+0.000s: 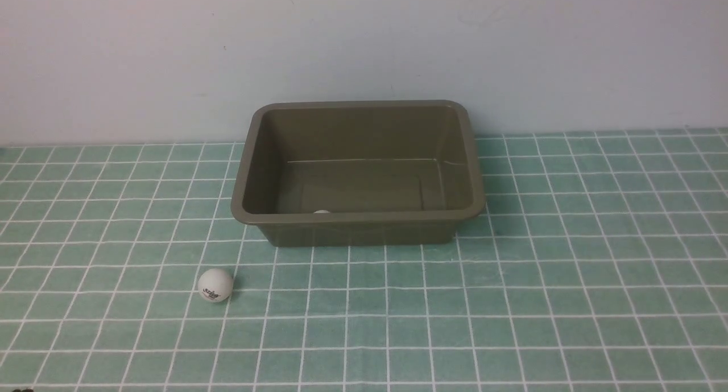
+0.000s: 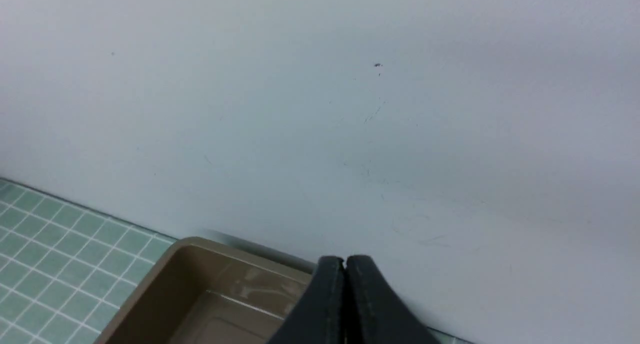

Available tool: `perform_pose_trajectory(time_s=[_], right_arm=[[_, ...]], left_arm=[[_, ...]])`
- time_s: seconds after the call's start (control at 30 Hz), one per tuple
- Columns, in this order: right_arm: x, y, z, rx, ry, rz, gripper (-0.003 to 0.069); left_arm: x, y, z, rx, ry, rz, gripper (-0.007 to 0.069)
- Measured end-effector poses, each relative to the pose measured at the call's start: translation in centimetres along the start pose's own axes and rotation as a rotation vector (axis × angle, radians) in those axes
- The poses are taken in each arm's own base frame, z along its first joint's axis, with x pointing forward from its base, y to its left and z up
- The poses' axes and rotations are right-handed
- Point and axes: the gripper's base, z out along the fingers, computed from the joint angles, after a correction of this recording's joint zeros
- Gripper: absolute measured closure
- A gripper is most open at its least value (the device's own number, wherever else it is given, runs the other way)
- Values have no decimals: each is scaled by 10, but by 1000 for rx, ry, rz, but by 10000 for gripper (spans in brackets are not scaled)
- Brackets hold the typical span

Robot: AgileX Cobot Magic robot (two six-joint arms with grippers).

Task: Put the table tennis balls in the box on the green coffee tablecloth.
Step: 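Reach for and grasp a ping pong ball on the table beside the basket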

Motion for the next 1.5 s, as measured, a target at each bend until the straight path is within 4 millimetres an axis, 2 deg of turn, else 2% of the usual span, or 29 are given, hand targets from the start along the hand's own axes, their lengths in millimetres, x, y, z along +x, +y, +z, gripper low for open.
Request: perform_pose_trajectory(time_s=[0.23,0.4,0.53,0.67,0.8,0.9,0.93,1.0,1.03,1.2,1.27,1.37,1.5], right_arm=[[28,2,-38,55,60,-27,675],[59,7,-61,56,114,-26,675],[81,11,-71,52,153,-22,675],[120,16,-84,49,201,-16,675],[143,18,-90,54,177,-13,675],[169,21,-97,59,140,-10,675],[171,22,-97,59,137,-10,675],[200,25,-106,61,91,-4,676],[202,25,-104,61,96,-3,676],[253,34,-115,34,48,30,676],[267,37,-118,18,41,45,676],[284,40,-125,10,24,51,676],[292,43,-130,1,46,51,676]], left_arm=[[0,0,0,0,0,0,629],[0,0,0,0,0,0,629],[0,0,0,0,0,0,629],[0,0,0,0,0,0,629],[0,0,0,0,0,0,629],[0,0,0,0,0,0,629],[0,0,0,0,0,0,629],[0,0,0,0,0,0,629],[0,0,0,0,0,0,629],[0,0,0,0,0,0,629],[0,0,0,0,0,0,629],[0,0,0,0,0,0,629],[0,0,0,0,0,0,629]])
